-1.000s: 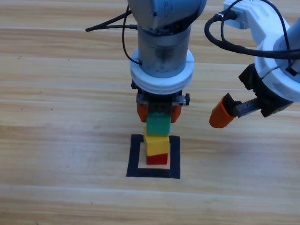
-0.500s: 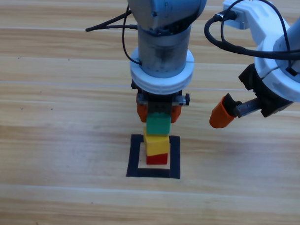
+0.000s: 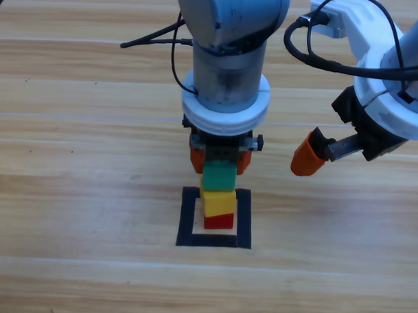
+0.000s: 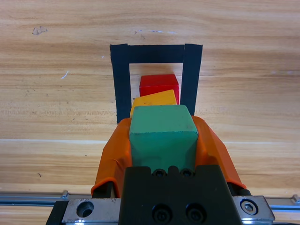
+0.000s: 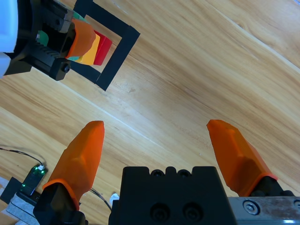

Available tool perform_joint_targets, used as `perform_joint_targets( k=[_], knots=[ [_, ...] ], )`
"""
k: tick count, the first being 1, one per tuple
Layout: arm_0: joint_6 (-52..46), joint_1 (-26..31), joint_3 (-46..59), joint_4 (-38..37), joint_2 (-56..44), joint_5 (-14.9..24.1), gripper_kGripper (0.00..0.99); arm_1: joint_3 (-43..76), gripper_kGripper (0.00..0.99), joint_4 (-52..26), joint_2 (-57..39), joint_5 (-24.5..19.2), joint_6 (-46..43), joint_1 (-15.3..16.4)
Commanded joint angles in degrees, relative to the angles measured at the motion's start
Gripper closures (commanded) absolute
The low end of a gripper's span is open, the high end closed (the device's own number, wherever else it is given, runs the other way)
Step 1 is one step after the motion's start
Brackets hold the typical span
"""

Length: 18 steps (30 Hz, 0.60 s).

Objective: Stack the blocks in the rectangular block: red at the bottom, yellow in the middle, green on top

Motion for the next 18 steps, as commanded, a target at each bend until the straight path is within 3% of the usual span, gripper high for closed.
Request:
perform_joint_targets(
  k=[1,18],
  knots=[
    [0.68,-1.06,1.43,0.13,3.31,-0.58,0.990,-0.41,0.002,0.50,2.63,0.66,-0.06,-1.05],
    [0.33,-1.15,2.04,0.04,2.87,-0.58,0.990,-0.50,0.002,0.59,2.89,0.48,-0.23,-1.14]
  ],
)
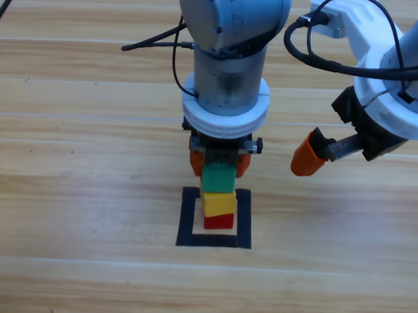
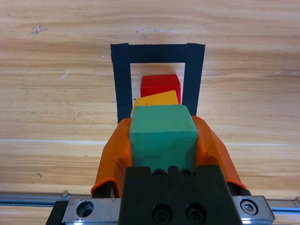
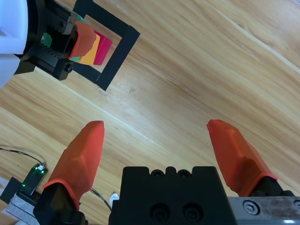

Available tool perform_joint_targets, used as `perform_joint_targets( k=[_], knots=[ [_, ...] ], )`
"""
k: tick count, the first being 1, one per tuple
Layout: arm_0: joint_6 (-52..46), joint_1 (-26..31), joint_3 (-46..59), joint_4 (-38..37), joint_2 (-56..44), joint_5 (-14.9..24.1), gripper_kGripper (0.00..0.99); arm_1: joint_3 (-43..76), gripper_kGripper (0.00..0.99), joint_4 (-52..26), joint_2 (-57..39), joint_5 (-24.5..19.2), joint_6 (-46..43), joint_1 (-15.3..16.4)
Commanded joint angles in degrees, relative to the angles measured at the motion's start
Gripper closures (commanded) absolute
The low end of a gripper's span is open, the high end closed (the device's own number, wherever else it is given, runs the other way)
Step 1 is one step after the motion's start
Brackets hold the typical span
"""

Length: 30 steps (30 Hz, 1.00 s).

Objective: Stack the blocks in the rectangular block: red at the bottom, yellow in the middle, green on top

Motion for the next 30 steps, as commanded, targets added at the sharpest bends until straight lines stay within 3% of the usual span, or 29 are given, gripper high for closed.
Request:
perform_joint_targets(
  k=[1,18,20,24,30],
  knots=[
    [0.33,-1.06,1.87,0.04,2.47,-0.58,0.990,-0.49,0.002,0.58,2.89,0.39,-0.23,-1.14],
    [0.51,-1.15,2.04,-0.13,2.38,-0.49,0.988,-0.41,0.002,0.58,3.59,-0.84,-0.15,-1.14],
    [0.51,-1.06,1.87,-0.04,2.47,-0.49,0.955,-0.49,0.002,0.58,3.94,-0.93,-0.15,-1.14],
    [0.59,-1.15,1.34,-0.13,2.47,-0.49,0.777,-0.67,0.002,0.58,4.65,-1.01,-0.15,-1.14],
    [0.59,-1.15,0.72,-0.04,1.59,-0.75,0.307,-1.02,0.002,0.76,5.53,-1.19,-0.23,-1.14]
  ],
)
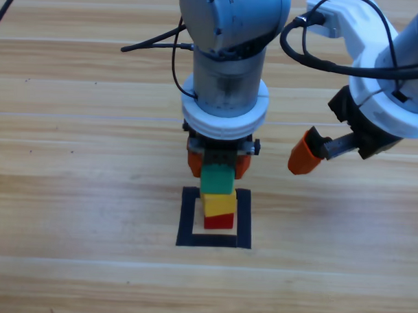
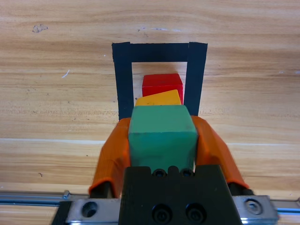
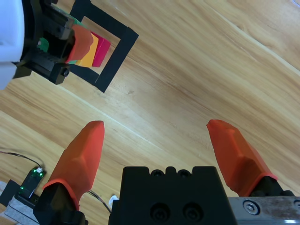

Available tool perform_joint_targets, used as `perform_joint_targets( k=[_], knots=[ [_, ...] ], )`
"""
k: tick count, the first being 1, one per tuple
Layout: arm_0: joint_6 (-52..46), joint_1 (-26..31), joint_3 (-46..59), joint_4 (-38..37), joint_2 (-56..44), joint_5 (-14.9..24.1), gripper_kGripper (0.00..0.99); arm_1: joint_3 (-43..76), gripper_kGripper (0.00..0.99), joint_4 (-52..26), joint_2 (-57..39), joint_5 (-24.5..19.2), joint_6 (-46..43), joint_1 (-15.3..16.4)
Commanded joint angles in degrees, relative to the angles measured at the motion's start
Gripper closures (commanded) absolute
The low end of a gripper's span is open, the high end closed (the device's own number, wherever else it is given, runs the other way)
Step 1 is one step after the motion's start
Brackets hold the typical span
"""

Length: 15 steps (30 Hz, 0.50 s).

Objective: Stack the blocks in the rectangular block: red at the bottom, yellow in the middle, green on top

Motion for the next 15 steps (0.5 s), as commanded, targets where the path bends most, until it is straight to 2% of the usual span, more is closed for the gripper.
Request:
perform_joint_targets(
  k=[1,3,5,15],
  knots=[
    [0.59,-1.15,0.30,0.05,1.60,-0.66,0.240,-0.29,0.002,0.75,4.70,-0.82,-0.23,-1.14],
    [0.59,-1.15,0.39,0.05,1.42,-0.66,0.151,-0.47,0.002,0.93,4.97,-0.82,-0.23,-1.14],
    [0.59,-1.15,0.65,0.13,1.16,-0.58,0.122,-0.73,0.002,1.10,5.05,-1.17,-0.23,-1.14],
    [0.68,-1.15,0.48,0.13,-0.43,-0.58,0.105,-1.17,0.002,1.72,5.05,-1.26,-0.41,-1.14]
  ],
)
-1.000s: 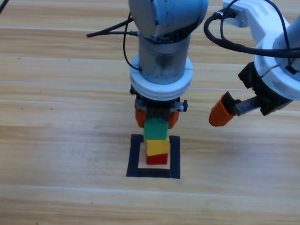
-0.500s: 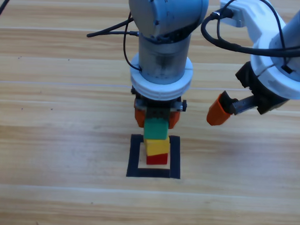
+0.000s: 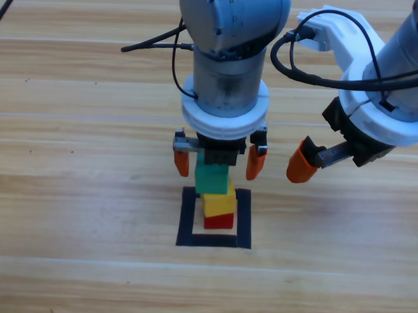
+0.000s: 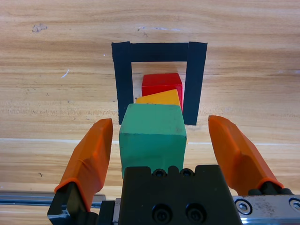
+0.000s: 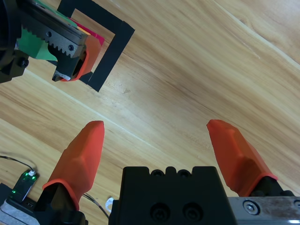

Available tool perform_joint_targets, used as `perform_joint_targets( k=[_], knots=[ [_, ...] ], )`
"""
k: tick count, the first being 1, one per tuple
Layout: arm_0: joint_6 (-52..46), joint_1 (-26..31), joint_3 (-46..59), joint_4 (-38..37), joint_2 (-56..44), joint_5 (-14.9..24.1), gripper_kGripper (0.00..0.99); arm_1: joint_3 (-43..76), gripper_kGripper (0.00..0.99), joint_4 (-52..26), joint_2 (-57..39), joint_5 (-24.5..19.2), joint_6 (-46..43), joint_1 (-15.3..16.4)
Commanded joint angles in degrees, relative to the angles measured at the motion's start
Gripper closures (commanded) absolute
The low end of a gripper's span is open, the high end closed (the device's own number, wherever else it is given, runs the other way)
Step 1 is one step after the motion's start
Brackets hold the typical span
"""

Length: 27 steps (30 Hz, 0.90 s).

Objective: Stack the blocks in the rectangular block: red at the bottom, yellow in the middle, green on top

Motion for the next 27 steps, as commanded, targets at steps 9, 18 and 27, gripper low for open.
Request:
perform_joint_targets(
  k=[9,18,27],
  knots=[
    [1.91,-1.13,-2.95,0.22,-8.68,1.14,0.074,-1.02,0.002,1.25,3.03,-0.90,-0.39,-1.14],
    [1.03,-1.13,6.11,0.22,-21.95,5.89,0.065,-1.02,0.002,1.42,2.76,-0.90,-0.39,-1.14],
    [3.14,-1.48,39.59,-15.95,-47.00,13.53,0.065,-1.02,0.002,1.42,2.76,-0.90,-0.39,-1.14]
  ],
)
